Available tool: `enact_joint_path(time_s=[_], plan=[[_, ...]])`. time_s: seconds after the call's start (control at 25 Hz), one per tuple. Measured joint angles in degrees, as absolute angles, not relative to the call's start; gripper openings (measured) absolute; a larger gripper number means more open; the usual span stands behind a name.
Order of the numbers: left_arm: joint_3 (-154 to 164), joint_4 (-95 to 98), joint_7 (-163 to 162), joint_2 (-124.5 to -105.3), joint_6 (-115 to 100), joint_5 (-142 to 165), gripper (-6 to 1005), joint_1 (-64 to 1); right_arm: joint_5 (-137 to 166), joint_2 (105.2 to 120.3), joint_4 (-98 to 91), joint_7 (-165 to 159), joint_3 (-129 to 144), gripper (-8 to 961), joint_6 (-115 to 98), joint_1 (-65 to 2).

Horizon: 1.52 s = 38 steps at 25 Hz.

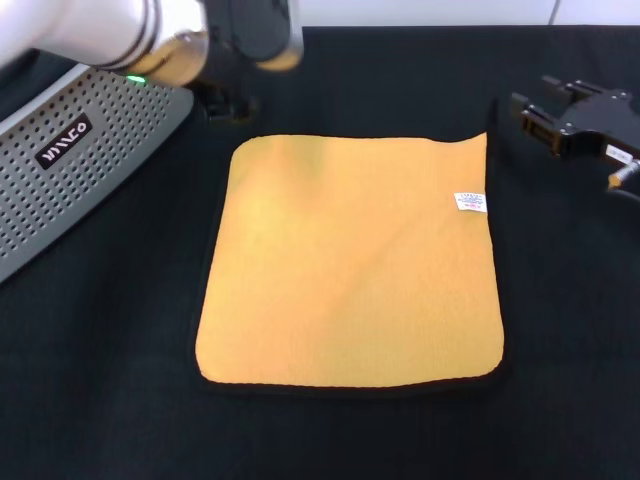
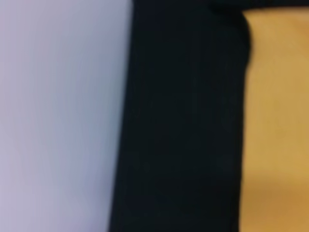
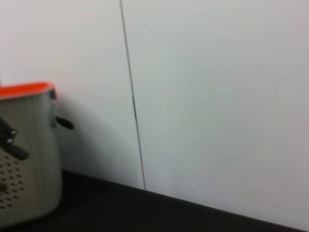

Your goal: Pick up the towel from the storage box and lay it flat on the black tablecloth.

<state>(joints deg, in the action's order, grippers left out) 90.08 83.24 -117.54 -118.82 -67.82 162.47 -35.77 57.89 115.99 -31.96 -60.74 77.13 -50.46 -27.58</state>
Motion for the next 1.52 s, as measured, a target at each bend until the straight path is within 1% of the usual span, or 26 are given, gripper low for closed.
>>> enact_joint_path(time_s=[0.08,0.24,0.36,0.48,0.56,0.64,0.72,0.76,0.8,0.84,1.04,1.2,1.52], plan=[[88.1,87.9,-117.5,-119.98,-67.6,160.1,335,-32.5,57.7,115.86,-33.6,-60.4,77.0,363,-54.3,-25.5],[84.6,92.6,-114.5,-119.74,-68.0,145.0,481,-26.0,58.0,114.47,-34.6,-56.9,76.9,537,-70.7,-21.9],[76.1,87.7,-101.0,-119.64,-73.8,119.4,479,-20.0,59.6,113.55,-34.3,-54.8,77.1,679,-81.5,-19.6],[66.0,74.7,-81.8,-119.38,-86.4,96.0,478,-16.9,63.9,113.79,-34.5,-54.9,77.2,696,-89.0,-18.8],[57.9,59.3,-70.3,-118.42,-97.9,84.1,477,-17.6,66.1,114.44,-34.7,-55.8,77.3,707,-92.0,-19.0],[52.4,46.1,-63.5,-116.44,-104.8,78.1,476,-18.9,66.9,114.88,-34.9,-57.3,78.0,718,-93.1,-19.8],[49.7,34.0,-58.8,-113.04,-109.4,75.7,476,-20.2,67.1,115.15,-34.9,-59.6,79.7,724,-93.4,-21.2],[49.4,30.5,-57.8,-111.79,-110.2,76.0,477,-20.4,67.2,115.20,-34.9,-60.4,80.5,724,-93.4,-21.9],[49.7,27.3,-57.3,-110.85,-110.7,77.5,479,-20.4,67.1,115.28,-34.9,-61.6,81.3,724,-93.5,-22.9],[49.8,26.1,-57.2,-110.46,-110.8,78.9,480,-20.3,67.1,115.34,-35.0,-62.1,81.8,724,-93.5,-23.5],[50.1,26.5,-58.2,-109.61,-111.3,87.3,482,-20.2,67.3,115.56,-35.4,-66.0,83.3,724,-93.6,-27.2],[50.1,28.6,-59.8,-109.53,-111.4,90.3,482,-19.8,67.7,115.57,-35.1,-68.0,83.6,724,-93.7,-29.4],[49.8,29.9,-60.8,-109.28,-111.6,92.3,482,-20.1,67.7,115.79,-35.5,-68.3,84.1,724,-94.0,-29.3]])
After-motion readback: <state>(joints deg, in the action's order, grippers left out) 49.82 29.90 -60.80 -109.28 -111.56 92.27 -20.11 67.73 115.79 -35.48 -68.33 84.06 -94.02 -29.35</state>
